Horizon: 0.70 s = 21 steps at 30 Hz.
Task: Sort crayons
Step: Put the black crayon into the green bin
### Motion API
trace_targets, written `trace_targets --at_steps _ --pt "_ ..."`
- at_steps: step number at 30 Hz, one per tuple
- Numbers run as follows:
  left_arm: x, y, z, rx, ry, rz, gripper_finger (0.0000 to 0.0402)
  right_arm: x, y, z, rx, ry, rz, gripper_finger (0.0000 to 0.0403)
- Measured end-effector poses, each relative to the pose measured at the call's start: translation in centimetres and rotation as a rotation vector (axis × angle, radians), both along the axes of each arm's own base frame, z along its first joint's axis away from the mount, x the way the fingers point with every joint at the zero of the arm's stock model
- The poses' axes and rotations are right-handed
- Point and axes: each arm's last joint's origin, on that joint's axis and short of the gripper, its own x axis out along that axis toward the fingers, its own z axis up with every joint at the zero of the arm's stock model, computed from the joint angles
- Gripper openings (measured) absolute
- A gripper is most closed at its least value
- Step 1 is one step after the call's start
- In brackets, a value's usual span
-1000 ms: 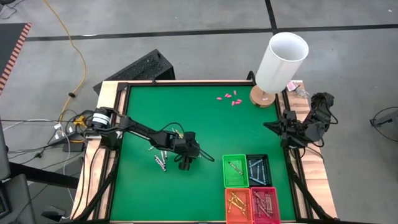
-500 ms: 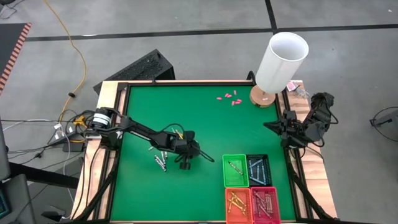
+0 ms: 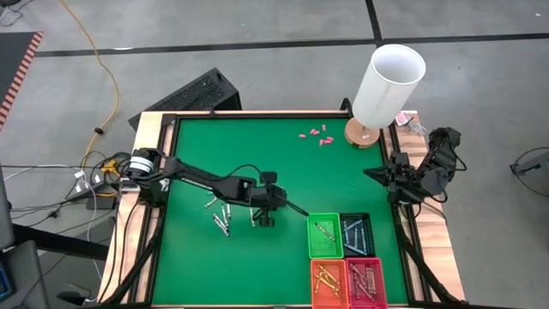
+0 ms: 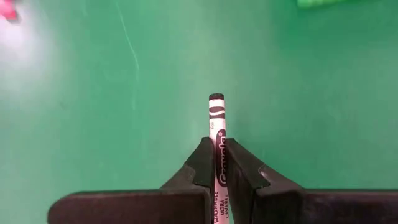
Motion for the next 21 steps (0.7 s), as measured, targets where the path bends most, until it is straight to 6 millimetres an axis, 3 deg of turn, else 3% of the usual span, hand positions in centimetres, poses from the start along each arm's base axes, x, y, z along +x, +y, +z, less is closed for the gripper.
trace_targets --at_steps 16,21 --pt "3.2 -2.4 7.9 0.040 -0.207 -0.048 0.0004 0.0 0.0 0.0 0.000 0.000 0.000 0.0000" --pt "3.4 -4.1 9.1 0.039 -0.272 -0.095 0.0004 0.0 0.0 0.0 0.000 0.000 0.000 0.0000"
